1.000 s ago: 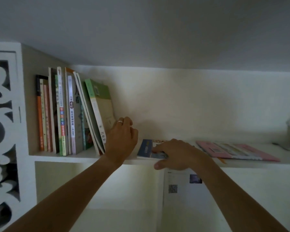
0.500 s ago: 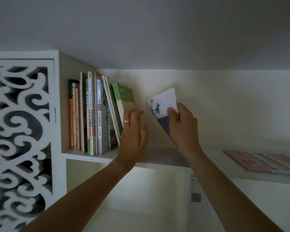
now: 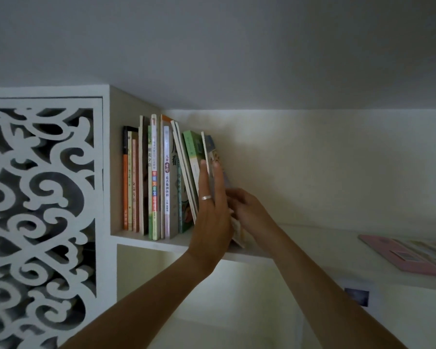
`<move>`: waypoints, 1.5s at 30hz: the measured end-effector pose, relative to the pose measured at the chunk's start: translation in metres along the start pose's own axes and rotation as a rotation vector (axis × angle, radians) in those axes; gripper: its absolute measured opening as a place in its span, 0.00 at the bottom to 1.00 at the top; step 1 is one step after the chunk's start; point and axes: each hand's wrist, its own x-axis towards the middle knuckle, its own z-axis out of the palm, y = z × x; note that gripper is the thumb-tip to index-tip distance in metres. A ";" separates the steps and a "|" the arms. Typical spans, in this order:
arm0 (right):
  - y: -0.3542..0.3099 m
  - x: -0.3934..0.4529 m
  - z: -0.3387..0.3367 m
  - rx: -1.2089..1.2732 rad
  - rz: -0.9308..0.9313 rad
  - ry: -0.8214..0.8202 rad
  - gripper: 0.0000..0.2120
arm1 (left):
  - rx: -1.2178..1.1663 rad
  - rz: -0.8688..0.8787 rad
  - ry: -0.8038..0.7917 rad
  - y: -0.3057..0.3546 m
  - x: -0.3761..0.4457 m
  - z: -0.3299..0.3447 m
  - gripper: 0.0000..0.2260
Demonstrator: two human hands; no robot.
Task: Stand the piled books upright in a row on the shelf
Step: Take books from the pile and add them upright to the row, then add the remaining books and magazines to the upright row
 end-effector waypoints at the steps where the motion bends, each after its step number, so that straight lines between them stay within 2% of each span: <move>1: 0.005 -0.002 -0.001 -0.182 0.047 0.037 0.15 | -0.002 -0.014 -0.001 0.000 0.004 -0.002 0.37; 3: 0.009 -0.012 -0.003 -0.462 0.070 -0.025 0.17 | 0.005 -0.039 0.032 0.000 0.018 -0.006 0.38; 5: 0.006 -0.021 -0.002 -0.591 0.035 -0.133 0.18 | 0.001 -0.009 0.126 0.001 0.027 -0.008 0.36; 7: 0.003 -0.024 0.001 -0.649 0.032 -0.196 0.17 | 0.198 0.111 0.162 0.003 0.028 -0.008 0.30; 8: 0.001 -0.024 0.002 -0.710 0.032 -0.221 0.14 | 0.361 0.212 0.106 0.005 0.026 -0.008 0.27; 10: 0.008 -0.019 0.006 -0.847 0.046 -0.249 0.10 | 0.621 0.355 -0.170 0.009 0.022 -0.008 0.23; 12: 0.012 -0.019 0.011 -0.944 0.051 -0.251 0.13 | 0.775 0.307 -0.442 0.007 0.016 -0.005 0.20; 13: 0.013 -0.020 0.012 -0.986 0.034 -0.245 0.14 | 0.817 0.276 -0.504 0.004 0.015 -0.006 0.19; 19: 0.009 -0.036 0.010 -0.939 0.011 -0.075 0.12 | 0.860 0.261 -0.526 0.004 0.014 -0.011 0.15; 24: 0.015 -0.063 -0.023 -0.907 0.008 -0.019 0.11 | 0.819 0.243 -0.556 0.029 0.008 -0.004 0.10; 28: 0.016 -0.079 -0.075 -1.103 0.071 0.170 0.15 | 0.620 0.295 -0.561 0.057 0.007 0.017 0.07; 29: 0.015 -0.084 -0.092 -1.197 0.145 0.243 0.17 | 0.548 0.303 -0.554 0.065 0.008 0.021 0.07; 31: 0.013 -0.097 -0.129 -1.359 0.444 0.332 0.24 | 0.441 0.343 -0.517 0.079 0.008 0.029 0.09; 33: 0.015 -0.113 -0.163 -1.357 0.721 0.359 0.33 | 0.382 0.409 -0.421 0.088 0.005 0.037 0.12; 34: 0.019 -0.119 -0.176 -1.306 0.770 0.362 0.36 | 0.354 0.427 -0.396 0.091 0.003 0.040 0.13; 36: 0.024 -0.126 -0.186 -1.276 0.701 0.339 0.42 | 0.298 0.448 -0.356 0.095 0.002 0.044 0.15; 38: 0.017 -0.132 -0.178 -1.283 0.522 0.295 0.44 | 0.261 0.426 -0.345 0.096 0.000 0.048 0.15; 42: -0.008 -0.137 -0.148 -0.949 0.229 -0.035 0.35 | 0.142 0.285 -0.334 0.094 -0.005 0.048 0.14; 43: -0.011 -0.136 -0.142 -0.934 0.196 -0.097 0.36 | 0.114 0.251 -0.304 0.091 -0.005 0.045 0.14; 45: -0.008 -0.130 -0.134 -1.067 0.184 -0.175 0.42 | 0.074 0.214 -0.225 0.083 -0.006 0.033 0.15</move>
